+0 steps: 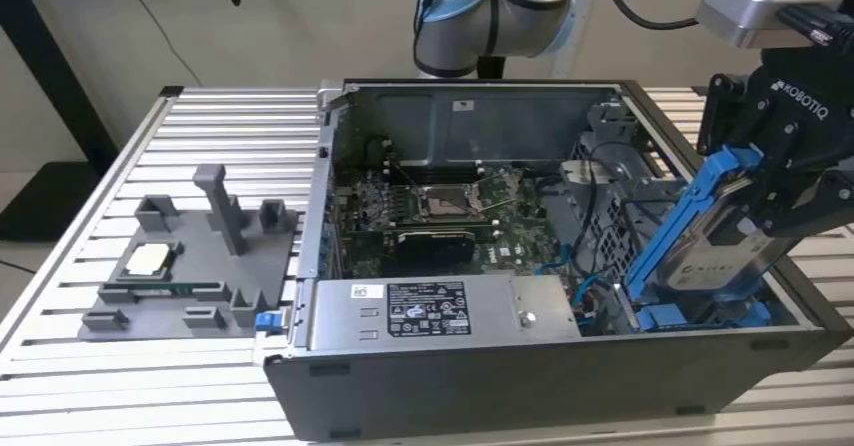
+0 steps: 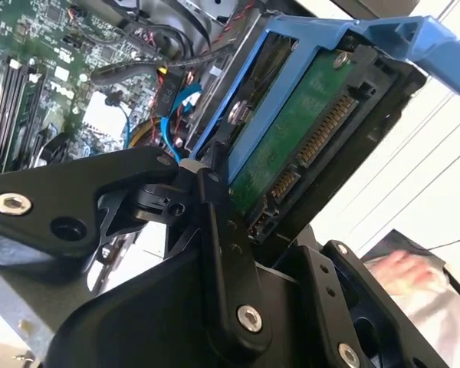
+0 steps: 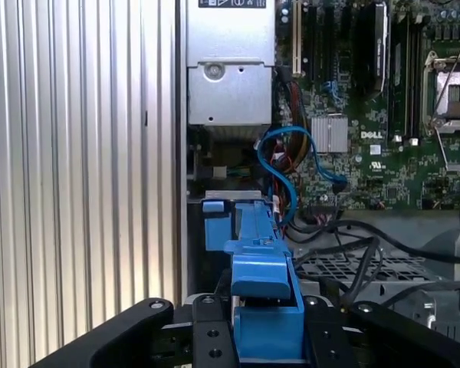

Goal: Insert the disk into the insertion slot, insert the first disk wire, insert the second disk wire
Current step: 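Insert the disk into the insertion slot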

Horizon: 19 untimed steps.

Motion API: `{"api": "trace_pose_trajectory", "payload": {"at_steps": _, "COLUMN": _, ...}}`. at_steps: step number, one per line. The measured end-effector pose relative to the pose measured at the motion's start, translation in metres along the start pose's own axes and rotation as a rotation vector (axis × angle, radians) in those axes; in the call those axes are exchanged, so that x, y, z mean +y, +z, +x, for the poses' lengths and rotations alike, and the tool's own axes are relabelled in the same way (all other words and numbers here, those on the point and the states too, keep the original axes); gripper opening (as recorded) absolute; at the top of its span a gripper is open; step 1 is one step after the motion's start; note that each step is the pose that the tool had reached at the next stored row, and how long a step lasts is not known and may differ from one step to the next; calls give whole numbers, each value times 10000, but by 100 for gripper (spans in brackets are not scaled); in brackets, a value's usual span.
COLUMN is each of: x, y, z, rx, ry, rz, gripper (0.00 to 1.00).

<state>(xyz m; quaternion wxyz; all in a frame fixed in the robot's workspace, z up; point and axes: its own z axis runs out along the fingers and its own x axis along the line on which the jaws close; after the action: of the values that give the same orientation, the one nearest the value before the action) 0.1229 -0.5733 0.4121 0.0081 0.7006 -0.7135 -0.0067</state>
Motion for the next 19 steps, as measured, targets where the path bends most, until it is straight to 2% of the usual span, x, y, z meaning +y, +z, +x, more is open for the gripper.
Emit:
{"api": "trace_pose_trajectory", "payload": {"at_steps": 4, "x": 0, "y": 25, "z": -8, "rx": 0, "ry": 8, "rz": 13, "gripper": 33}}
{"api": "trace_pose_trajectory", "payload": {"at_steps": 9, "x": 5, "y": 54, "z": -52, "rx": 10, "ry": 70, "rz": 13, "gripper": 33}}
{"api": "trace_pose_trajectory", "payload": {"at_steps": 11, "x": 4, "y": 95, "z": -54, "rx": -9, "ry": 77, "rz": 15, "gripper": 33}}
{"api": "trace_pose_trajectory", "payload": {"at_steps": 19, "x": 2, "y": 237, "z": -55, "rx": -2, "ry": 80, "rz": 13, "gripper": 33}}
